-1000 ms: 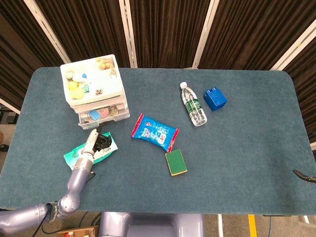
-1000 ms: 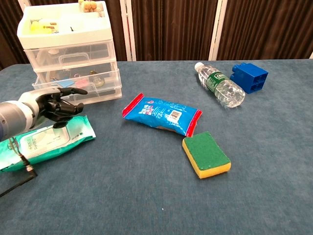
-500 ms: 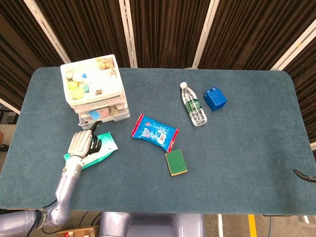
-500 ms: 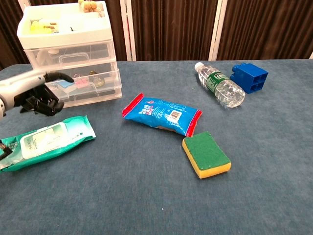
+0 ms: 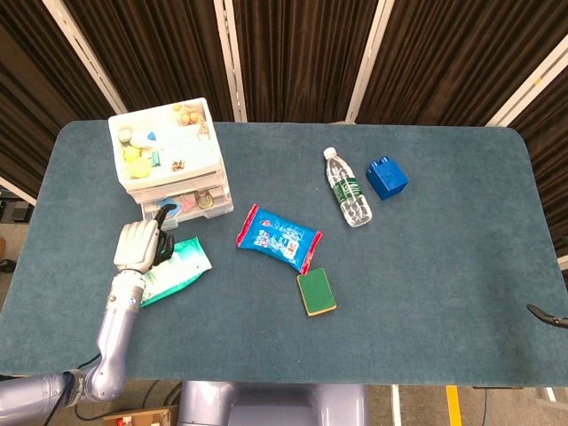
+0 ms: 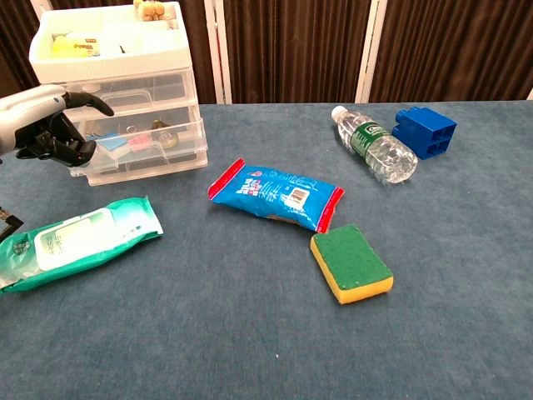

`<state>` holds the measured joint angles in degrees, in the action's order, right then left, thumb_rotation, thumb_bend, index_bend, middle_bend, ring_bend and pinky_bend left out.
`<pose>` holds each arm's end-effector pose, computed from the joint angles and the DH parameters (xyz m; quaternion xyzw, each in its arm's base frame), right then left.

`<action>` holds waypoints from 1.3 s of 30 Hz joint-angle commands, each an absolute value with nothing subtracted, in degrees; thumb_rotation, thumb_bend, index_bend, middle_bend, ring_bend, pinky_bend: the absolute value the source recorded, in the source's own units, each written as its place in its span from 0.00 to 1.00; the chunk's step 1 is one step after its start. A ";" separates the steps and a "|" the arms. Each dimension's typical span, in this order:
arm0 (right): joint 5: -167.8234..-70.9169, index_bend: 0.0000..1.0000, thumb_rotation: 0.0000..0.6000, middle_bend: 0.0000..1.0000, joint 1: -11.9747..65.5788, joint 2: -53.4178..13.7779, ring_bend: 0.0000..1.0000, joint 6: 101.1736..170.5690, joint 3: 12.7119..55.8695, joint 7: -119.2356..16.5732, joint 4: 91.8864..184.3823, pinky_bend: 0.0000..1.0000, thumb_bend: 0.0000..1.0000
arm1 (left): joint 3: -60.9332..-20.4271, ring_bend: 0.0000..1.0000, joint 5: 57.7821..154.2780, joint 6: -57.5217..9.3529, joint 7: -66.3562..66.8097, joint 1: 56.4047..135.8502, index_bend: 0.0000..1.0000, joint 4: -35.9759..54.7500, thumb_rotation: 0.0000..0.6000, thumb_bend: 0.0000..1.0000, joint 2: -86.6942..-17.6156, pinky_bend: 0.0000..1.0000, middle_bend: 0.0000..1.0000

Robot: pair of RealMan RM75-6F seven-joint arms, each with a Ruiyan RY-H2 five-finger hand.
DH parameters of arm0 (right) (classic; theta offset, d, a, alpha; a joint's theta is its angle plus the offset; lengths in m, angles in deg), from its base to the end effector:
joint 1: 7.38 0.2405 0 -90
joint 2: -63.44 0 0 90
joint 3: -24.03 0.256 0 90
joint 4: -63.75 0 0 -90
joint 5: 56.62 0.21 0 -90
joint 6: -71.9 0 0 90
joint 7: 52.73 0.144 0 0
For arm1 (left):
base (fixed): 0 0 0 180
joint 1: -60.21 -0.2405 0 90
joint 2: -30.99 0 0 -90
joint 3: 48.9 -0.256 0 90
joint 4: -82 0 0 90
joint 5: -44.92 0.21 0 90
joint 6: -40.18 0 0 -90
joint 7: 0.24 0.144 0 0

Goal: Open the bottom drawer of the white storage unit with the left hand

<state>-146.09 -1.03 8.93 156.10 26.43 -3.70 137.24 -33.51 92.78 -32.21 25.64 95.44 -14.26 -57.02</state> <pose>-0.3634 -0.1935 0.2570 0.5301 -0.4791 0.4944 0.4951 -0.1708 0.3259 0.0261 -0.5792 -0.4887 -0.3966 0.5181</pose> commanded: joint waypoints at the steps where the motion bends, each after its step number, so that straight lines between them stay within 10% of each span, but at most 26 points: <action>1: -146.08 0.00 1.00 0.00 -1.02 8.94 0.00 156.07 26.44 -3.69 137.26 0.00 0.14 | -31.55 0.84 87.60 -31.34 28.60 96.37 0.18 -14.30 1.00 0.58 -56.47 0.92 0.89; 16: -146.06 0.00 1.00 0.00 -1.02 9.00 0.00 155.94 26.43 -3.57 137.28 0.00 0.14 | -28.86 0.86 74.18 -28.34 31.83 99.19 0.27 -15.97 1.00 0.62 -56.96 0.94 0.92; 39: -146.12 0.00 1.00 0.00 -1.08 9.01 0.00 156.05 26.43 -3.71 137.42 0.00 0.14 | -33.65 0.87 79.01 -28.17 27.23 97.20 0.39 -25.53 1.00 0.65 -53.25 0.95 0.94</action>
<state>-146.12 -1.08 9.01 156.05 26.42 -3.71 137.42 -33.41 78.71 -28.24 27.48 97.31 -25.21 -53.39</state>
